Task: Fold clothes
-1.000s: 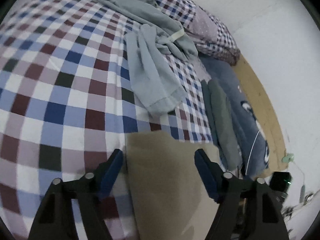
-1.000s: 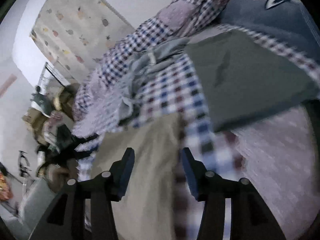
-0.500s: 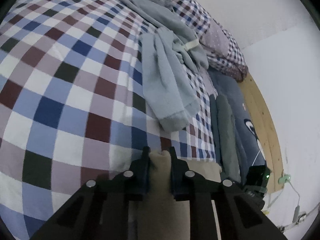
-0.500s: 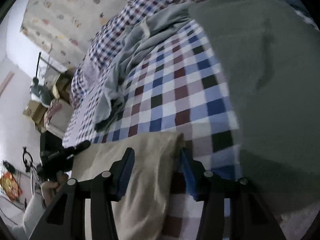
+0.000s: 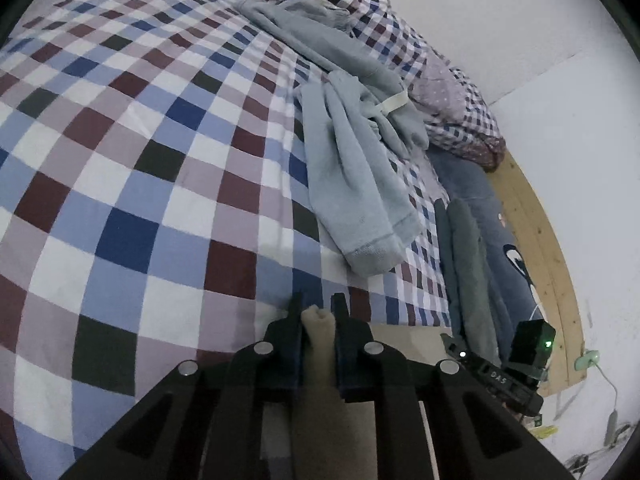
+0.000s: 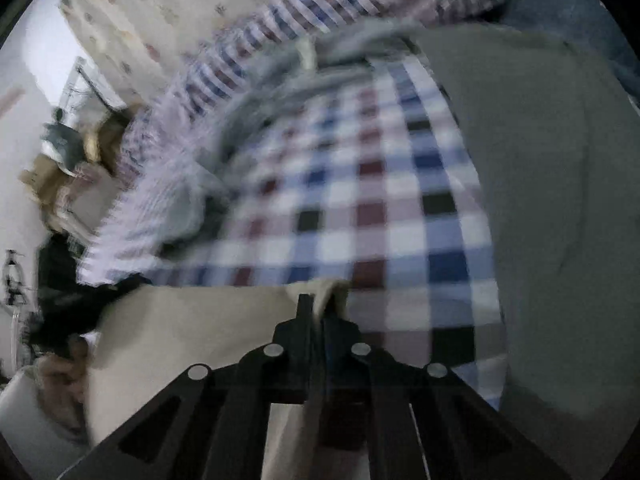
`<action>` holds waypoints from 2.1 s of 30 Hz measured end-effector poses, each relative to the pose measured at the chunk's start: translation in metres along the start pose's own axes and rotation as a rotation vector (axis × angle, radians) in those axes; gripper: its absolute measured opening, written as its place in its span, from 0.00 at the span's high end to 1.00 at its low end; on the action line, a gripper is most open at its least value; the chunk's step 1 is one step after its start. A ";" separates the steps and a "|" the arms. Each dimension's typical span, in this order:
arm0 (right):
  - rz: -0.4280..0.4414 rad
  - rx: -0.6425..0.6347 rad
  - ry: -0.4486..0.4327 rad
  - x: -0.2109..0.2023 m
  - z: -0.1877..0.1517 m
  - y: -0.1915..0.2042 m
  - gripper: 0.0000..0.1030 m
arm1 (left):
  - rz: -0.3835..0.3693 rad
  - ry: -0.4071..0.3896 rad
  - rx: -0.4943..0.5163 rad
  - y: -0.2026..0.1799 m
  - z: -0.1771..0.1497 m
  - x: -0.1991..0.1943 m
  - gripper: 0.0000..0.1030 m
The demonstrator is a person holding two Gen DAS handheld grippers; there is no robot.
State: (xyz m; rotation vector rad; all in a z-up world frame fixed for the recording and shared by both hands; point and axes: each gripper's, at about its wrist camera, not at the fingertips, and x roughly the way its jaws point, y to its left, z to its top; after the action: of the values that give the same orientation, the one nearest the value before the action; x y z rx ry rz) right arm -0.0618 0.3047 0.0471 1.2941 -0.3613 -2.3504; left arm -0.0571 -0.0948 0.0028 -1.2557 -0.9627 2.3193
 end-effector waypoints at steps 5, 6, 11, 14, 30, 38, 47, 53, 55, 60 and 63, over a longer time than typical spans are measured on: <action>-0.071 0.026 -0.012 -0.009 0.001 -0.003 0.81 | 0.011 -0.012 -0.028 0.004 0.005 -0.010 0.69; -0.080 0.039 -0.024 -0.013 0.002 -0.004 0.81 | 0.013 -0.023 -0.043 0.006 0.006 -0.015 0.62; -0.057 0.083 -0.096 -0.049 0.000 -0.002 0.81 | -0.006 -0.081 -0.066 0.005 0.004 -0.037 0.27; -0.020 0.059 -0.101 -0.064 -0.016 0.014 0.81 | -0.020 -0.077 -0.048 0.000 -0.006 -0.049 0.22; 0.217 -0.086 0.034 -0.122 -0.149 0.079 0.74 | 0.056 0.065 0.175 -0.036 -0.128 -0.111 0.20; 0.096 -0.006 0.043 -0.132 -0.175 0.059 0.80 | 0.069 0.105 0.157 -0.026 -0.194 -0.147 0.20; 0.011 0.015 -0.118 -0.180 -0.193 0.072 0.69 | 0.019 0.109 0.017 -0.007 -0.238 -0.164 0.19; 0.075 -0.060 -0.133 -0.190 -0.211 0.103 0.65 | 0.001 0.165 -0.134 0.010 -0.265 -0.157 0.19; 0.057 -0.127 -0.128 -0.187 -0.220 0.120 0.64 | -0.013 0.170 -0.164 0.011 -0.271 -0.155 0.19; 0.013 -0.294 -0.114 -0.181 -0.244 0.160 0.58 | -0.099 0.202 -0.240 0.011 -0.288 -0.151 0.19; -0.044 -0.464 -0.111 -0.172 -0.267 0.191 0.57 | -0.126 0.217 -0.242 0.006 -0.293 -0.152 0.19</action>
State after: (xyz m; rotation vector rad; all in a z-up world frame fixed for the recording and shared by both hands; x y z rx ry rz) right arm 0.2923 0.2166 0.1129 0.9599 0.1779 -2.3573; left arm 0.2705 -0.0671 -0.0216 -1.4575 -1.2329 1.9691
